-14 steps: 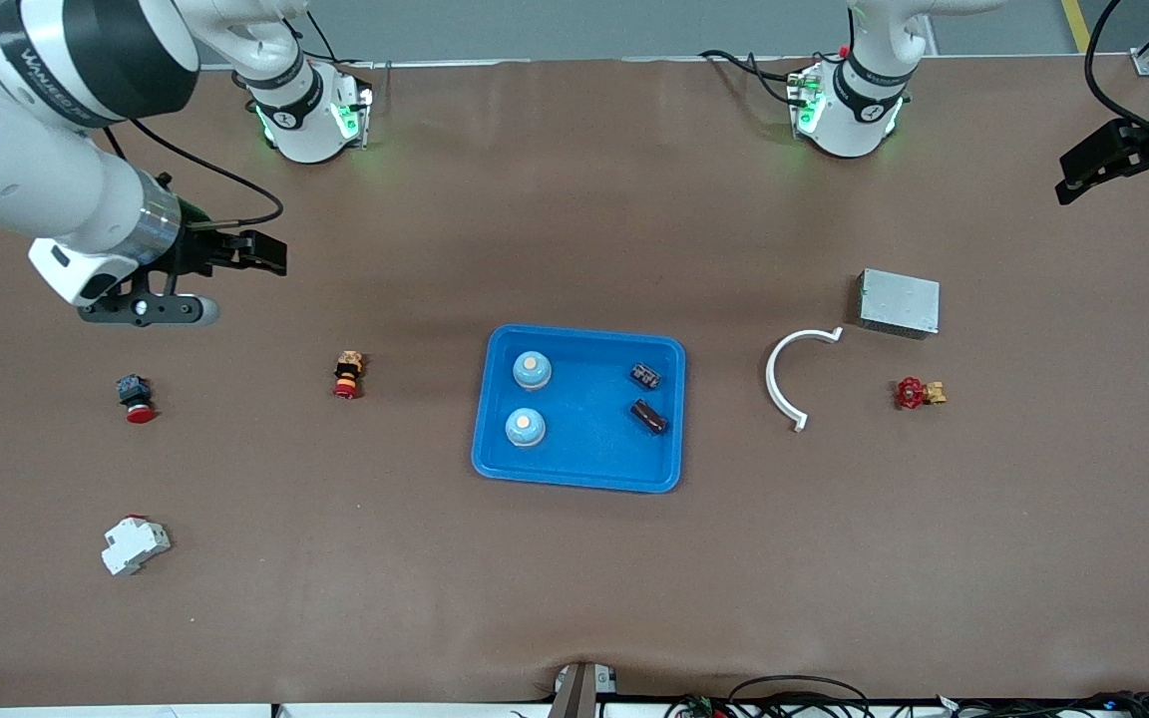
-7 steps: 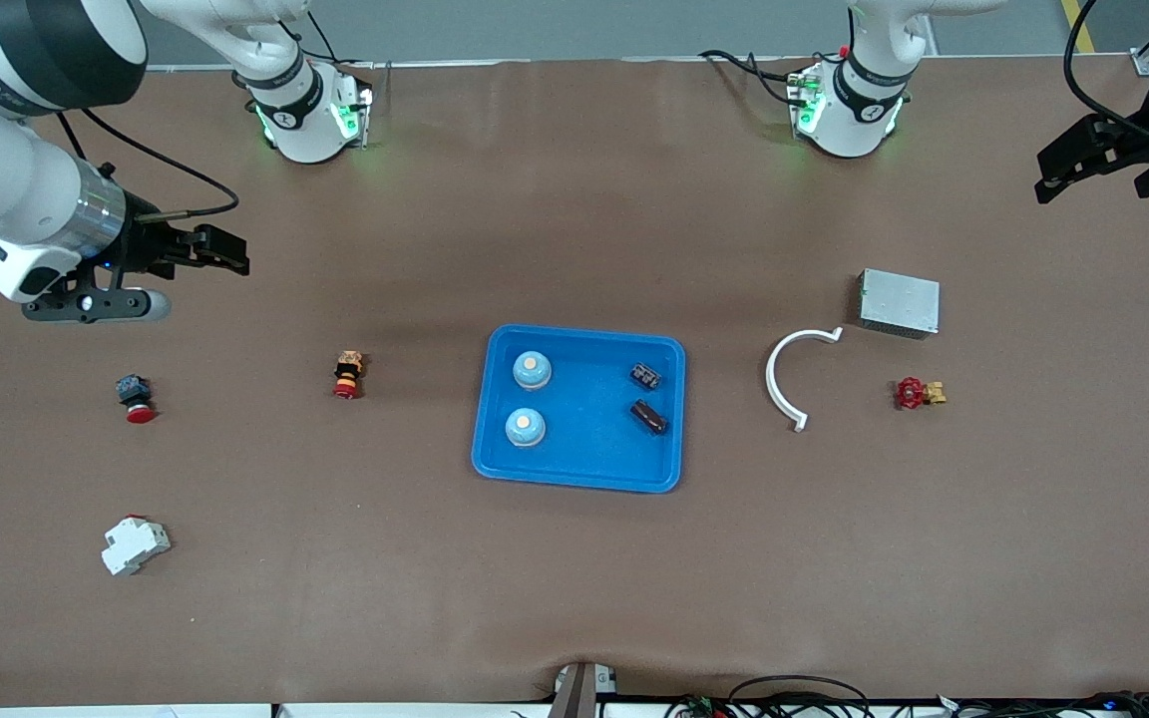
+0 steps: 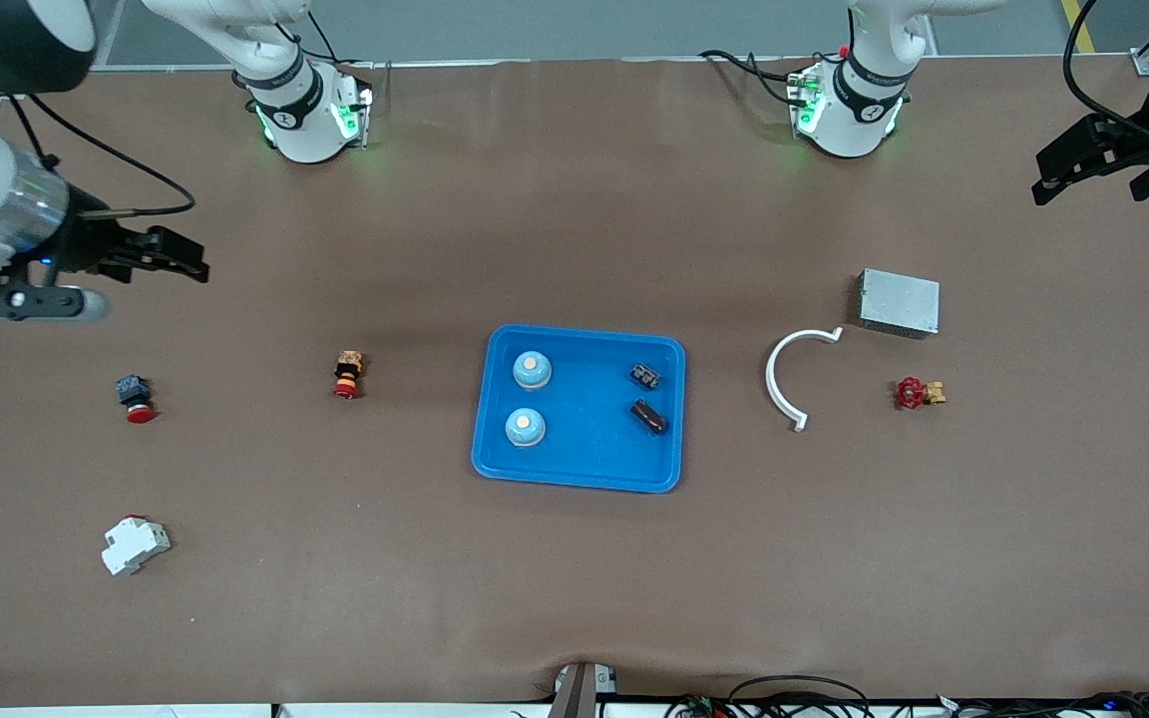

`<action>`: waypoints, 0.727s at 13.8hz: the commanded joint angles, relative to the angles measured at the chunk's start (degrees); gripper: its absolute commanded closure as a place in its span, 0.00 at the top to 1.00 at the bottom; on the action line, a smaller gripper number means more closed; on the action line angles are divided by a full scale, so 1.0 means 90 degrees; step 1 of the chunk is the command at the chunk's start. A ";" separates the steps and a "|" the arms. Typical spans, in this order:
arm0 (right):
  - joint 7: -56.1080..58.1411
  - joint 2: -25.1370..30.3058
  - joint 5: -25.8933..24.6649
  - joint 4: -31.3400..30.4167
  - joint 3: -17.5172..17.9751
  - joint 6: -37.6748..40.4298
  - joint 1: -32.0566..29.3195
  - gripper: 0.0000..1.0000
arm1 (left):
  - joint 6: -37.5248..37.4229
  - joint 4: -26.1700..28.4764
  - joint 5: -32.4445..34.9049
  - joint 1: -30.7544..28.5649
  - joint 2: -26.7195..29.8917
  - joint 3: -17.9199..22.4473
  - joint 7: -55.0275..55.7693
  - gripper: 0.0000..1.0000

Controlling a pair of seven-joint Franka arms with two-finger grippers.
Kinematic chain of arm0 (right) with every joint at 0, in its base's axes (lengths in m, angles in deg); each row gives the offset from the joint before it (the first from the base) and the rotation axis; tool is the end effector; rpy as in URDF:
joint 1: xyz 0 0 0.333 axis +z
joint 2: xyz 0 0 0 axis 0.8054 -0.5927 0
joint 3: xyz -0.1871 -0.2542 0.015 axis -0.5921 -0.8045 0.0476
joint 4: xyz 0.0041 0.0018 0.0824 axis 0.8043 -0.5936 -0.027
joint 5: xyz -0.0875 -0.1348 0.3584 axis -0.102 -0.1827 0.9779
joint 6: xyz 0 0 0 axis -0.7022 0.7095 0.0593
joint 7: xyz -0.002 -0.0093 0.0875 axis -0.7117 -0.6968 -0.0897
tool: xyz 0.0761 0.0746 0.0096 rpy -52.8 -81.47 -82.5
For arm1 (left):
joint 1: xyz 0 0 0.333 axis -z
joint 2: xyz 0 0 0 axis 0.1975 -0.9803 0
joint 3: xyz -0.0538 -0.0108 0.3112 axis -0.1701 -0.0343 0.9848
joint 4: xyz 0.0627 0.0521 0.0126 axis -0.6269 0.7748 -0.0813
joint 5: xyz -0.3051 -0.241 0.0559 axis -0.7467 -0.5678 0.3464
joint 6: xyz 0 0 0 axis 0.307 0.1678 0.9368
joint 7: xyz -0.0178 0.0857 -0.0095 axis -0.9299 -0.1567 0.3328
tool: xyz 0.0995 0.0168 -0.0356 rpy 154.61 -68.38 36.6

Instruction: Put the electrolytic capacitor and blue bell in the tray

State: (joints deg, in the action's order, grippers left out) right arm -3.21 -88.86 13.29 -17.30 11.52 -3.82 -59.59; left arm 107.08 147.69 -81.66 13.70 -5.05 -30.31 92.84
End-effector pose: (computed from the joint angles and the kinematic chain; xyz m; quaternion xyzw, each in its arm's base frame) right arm 0.5530 0.0461 0.5849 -0.9972 0.0228 0.0625 0.0337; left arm 0.5083 -0.0418 0.6821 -0.9999 -0.0114 0.0072 0.0056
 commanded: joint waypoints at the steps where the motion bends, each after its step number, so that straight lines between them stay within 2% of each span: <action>1: 0.0624 0.0059 -0.0041 0.0307 0.0093 0.0390 -0.0442 1.00 | 0.0056 -0.0044 -0.0149 -0.0061 0.0017 -0.0020 -0.0071 1.00; 5: 0.0762 0.0059 -0.0265 0.0395 0.0093 0.0567 -0.0774 1.00 | 0.0056 -0.0044 -0.0149 -0.0071 0.0027 -0.0020 -0.0080 1.00; 10: 0.0929 0.0049 -0.0276 0.0640 0.0093 0.0626 -0.1097 1.00 | 0.0056 -0.0044 -0.0168 -0.0081 0.0017 -0.0010 -0.0081 1.00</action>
State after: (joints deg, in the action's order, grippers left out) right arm 4.34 -88.84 11.37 -12.57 11.44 0.89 -67.87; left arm 107.38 147.69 -81.67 13.64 -5.05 -30.30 92.84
